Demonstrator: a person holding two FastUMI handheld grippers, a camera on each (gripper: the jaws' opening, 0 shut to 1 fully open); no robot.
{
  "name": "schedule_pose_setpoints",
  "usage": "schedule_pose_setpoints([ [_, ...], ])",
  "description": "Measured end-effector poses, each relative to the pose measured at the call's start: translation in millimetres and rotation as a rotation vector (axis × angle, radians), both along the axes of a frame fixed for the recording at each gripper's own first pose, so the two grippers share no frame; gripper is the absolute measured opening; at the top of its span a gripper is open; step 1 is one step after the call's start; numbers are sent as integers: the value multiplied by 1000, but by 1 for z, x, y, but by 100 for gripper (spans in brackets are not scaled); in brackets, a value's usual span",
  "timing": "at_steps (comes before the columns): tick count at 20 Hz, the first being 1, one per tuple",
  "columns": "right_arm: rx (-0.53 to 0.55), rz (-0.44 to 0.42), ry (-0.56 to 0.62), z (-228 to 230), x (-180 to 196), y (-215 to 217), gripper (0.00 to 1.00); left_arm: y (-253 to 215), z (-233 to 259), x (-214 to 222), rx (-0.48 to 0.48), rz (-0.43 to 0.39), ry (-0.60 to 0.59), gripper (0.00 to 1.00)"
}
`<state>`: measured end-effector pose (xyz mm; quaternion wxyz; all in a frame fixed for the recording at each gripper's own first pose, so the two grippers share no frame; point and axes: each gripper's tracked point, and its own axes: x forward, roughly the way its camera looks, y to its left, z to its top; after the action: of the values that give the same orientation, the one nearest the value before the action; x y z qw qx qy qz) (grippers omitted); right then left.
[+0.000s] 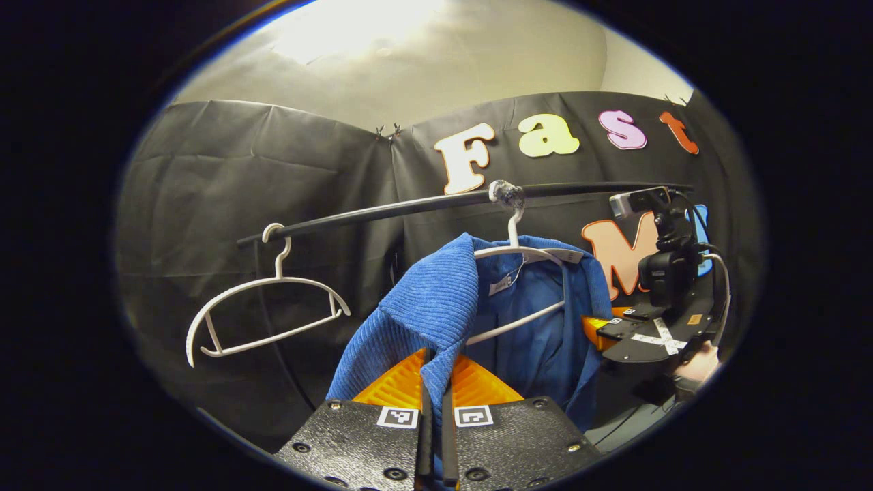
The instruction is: Grasp the clothes on the hanger with both hands and then place them into the laundry hamper below.
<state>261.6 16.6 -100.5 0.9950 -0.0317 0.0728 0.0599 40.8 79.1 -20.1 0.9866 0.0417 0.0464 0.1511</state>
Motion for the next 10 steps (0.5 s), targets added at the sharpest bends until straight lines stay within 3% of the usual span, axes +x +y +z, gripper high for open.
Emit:
schedule_pose_setpoints([
  [10,-5,-90,-99,47,29,-38,10,4,41,-18,-84,-42,-16,4],
])
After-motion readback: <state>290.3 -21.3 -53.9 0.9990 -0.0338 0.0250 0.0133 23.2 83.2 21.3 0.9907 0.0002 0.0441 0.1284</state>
